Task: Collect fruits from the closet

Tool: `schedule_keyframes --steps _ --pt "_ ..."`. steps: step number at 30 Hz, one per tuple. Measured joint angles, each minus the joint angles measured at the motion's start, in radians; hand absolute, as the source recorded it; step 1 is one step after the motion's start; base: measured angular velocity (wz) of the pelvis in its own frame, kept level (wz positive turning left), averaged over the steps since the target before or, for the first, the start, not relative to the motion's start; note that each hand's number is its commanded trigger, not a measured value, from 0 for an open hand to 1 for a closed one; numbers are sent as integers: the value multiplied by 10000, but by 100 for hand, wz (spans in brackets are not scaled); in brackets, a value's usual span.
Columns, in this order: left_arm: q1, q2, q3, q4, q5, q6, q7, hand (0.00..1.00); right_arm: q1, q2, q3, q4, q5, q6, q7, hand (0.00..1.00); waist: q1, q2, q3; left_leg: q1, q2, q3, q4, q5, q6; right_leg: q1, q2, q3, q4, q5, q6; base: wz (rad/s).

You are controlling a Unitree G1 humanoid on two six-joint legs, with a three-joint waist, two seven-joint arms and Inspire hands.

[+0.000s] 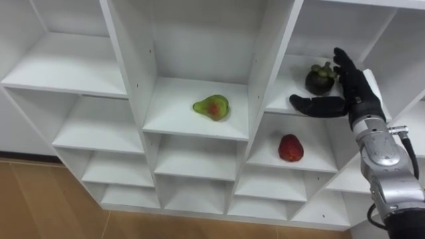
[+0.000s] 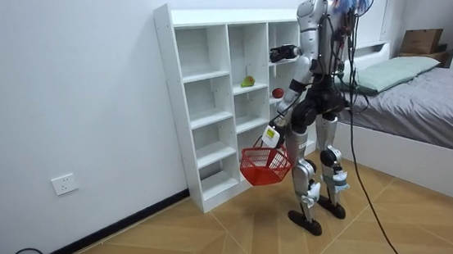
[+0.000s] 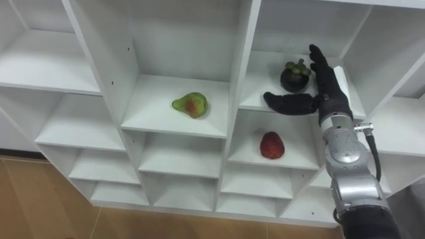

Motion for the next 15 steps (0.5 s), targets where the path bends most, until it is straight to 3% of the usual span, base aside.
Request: schedule_keyframes --steps 1,3,10,15 --pt "3 0 -8 -31 0 0 -8 100 0 -5 1 21 -9 -8 21 65 -22 14 -11 -7 -2 -9 12 0 0 3 -1 -5 2 0 0 0" --pt "4 0 -20 -84 0 0 -24 100 0 -44 3 48 -44 -12 122 100 -36 34 -32 -10 -4 -17 20 0 0 12 -1 -6 3 0 0 0" --pt "24 48 -183 -191 1 2 -36 100 0 -397 83 86 -181 -18 156 100 -18 -55 -90 9 0 -16 12 0 0 35 2 -1 4 0 0 0" --pt "16 102 -223 -197 0 2 -37 100 -7 -463 58 94 -363 -35 49 100 -29 -109 -61 40 1 -14 -8 -1 -1 56 3 1 4 0 0 0"
